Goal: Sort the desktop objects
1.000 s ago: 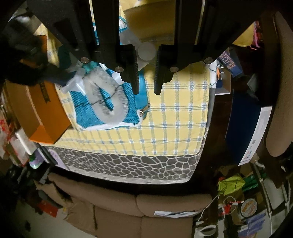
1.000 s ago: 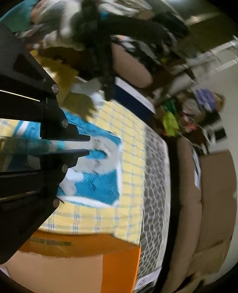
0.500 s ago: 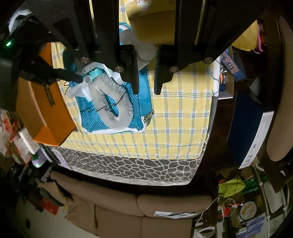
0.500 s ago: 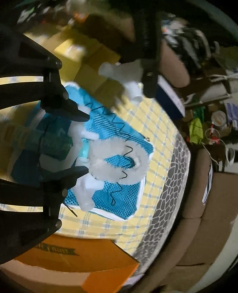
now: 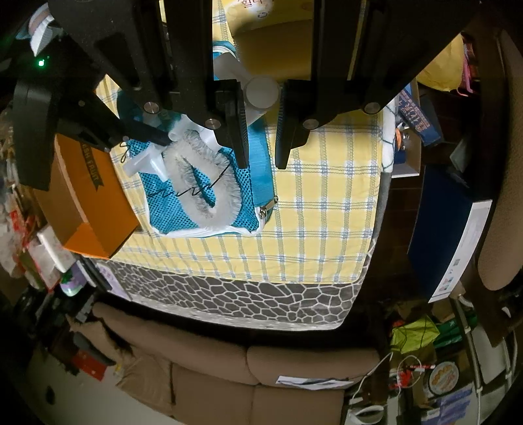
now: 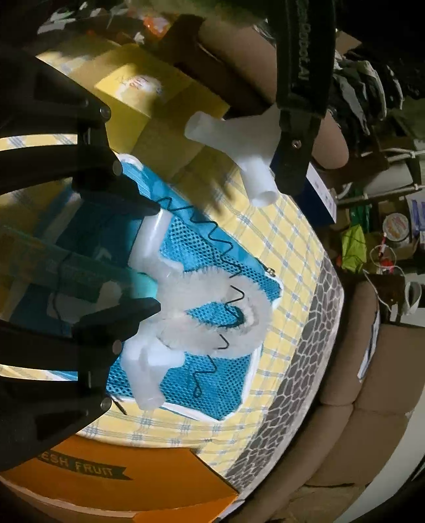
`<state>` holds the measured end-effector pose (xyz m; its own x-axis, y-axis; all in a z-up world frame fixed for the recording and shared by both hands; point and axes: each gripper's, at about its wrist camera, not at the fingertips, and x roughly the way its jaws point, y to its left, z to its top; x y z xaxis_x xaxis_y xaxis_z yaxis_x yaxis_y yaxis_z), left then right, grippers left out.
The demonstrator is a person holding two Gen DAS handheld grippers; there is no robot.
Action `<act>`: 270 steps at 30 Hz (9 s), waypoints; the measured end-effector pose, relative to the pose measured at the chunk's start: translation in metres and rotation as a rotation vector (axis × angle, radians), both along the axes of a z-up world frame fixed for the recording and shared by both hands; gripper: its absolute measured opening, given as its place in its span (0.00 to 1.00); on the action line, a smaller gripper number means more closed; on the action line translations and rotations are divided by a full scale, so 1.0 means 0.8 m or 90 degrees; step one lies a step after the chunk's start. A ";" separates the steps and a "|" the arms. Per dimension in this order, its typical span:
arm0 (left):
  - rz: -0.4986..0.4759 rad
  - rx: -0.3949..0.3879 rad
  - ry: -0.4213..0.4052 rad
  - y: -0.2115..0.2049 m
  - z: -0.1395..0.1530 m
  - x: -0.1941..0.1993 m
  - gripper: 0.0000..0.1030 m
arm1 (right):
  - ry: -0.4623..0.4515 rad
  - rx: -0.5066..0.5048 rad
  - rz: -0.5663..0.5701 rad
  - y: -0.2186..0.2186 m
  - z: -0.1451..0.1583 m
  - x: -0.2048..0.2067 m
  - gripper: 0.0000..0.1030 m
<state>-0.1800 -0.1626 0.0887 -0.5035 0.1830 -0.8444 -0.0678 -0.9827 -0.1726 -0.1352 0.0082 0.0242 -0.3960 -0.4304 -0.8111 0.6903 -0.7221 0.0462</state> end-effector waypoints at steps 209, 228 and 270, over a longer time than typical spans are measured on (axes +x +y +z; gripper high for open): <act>0.063 0.181 0.135 -0.007 0.035 0.058 0.10 | -0.031 -0.042 -0.287 0.077 0.022 -0.060 0.63; 0.051 0.193 0.135 0.002 0.039 0.058 0.10 | 0.021 -0.082 -0.259 0.096 0.057 -0.038 0.16; -0.280 0.015 0.044 0.361 -0.001 0.116 0.10 | -0.041 -0.055 -0.343 0.376 0.052 0.031 0.16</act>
